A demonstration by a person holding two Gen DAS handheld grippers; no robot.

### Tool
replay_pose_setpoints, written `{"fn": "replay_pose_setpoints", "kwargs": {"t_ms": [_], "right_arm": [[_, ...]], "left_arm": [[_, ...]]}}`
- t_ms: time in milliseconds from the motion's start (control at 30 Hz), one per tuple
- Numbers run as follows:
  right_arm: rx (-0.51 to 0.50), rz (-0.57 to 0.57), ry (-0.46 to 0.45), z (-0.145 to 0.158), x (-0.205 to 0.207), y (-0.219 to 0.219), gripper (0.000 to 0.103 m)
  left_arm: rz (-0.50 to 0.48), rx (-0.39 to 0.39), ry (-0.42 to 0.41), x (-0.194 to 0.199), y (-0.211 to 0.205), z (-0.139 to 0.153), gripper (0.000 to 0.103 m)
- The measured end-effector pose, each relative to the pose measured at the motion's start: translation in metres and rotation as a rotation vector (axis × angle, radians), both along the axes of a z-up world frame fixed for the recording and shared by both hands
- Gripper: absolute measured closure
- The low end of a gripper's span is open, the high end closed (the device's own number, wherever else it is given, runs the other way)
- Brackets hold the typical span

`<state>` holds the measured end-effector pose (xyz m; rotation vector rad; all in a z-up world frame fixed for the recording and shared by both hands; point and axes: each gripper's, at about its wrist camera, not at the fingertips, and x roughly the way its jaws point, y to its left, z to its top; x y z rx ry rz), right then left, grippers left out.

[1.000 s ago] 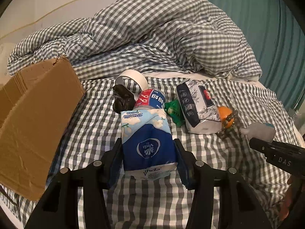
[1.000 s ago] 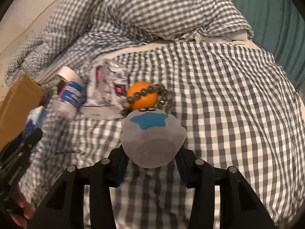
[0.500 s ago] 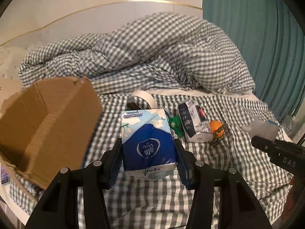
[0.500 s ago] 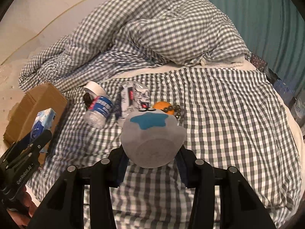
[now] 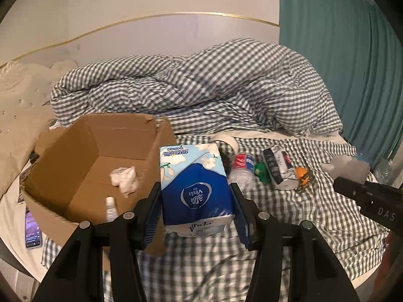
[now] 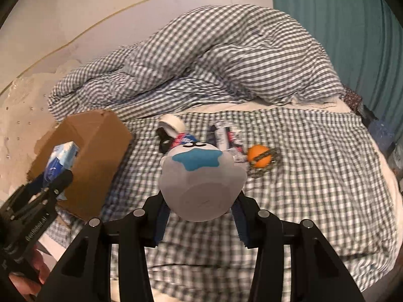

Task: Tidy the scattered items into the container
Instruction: 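Carry tissue pack and toy figure into the box and open both tools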

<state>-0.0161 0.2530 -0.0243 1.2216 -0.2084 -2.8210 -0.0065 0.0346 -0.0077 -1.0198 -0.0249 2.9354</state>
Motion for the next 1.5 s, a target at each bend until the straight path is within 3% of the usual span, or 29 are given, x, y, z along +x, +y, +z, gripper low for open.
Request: {"fn": "replay_pose_setpoints", "kwargs": {"t_ms": [267, 567, 833, 933, 1000, 1267, 1500], "right_arm": [[0.030, 0.059, -0.010, -0.002, -0.001, -0.056, 0.059], [0.052, 0.127, -0.030, -0.014, -0.015, -0.109, 0.059], [0.073, 0.175, -0.057, -0.033, -0.038, -0.146, 0.059], [0.066, 0.182, -0.059, -0.038, -0.045, -0.153, 0.059], [0.059, 0.187, -0.063, -0.040, -0.050, -0.157, 0.059], [0.036, 0.255, -0.015, -0.022, -0.057, -0.198, 0.059], [0.078, 0.319, 0.049, -0.017, -0.063, -0.254, 0.058]], "left_arm": [[0.051, 0.016, 0.022, 0.004, -0.057, 0.010, 0.051], [0.171, 0.111, 0.013, -0.010, -0.140, 0.007, 0.051], [0.183, 0.113, -0.013, -0.042, -0.163, -0.009, 0.050], [0.172, 0.084, -0.040, -0.051, -0.159, -0.018, 0.040], [0.173, 0.062, -0.040, -0.053, -0.158, -0.023, 0.024], [0.175, 0.062, -0.017, -0.047, -0.170, -0.026, 0.013], [0.227, 0.042, -0.021, -0.044, -0.191, -0.025, 0.012]]}}
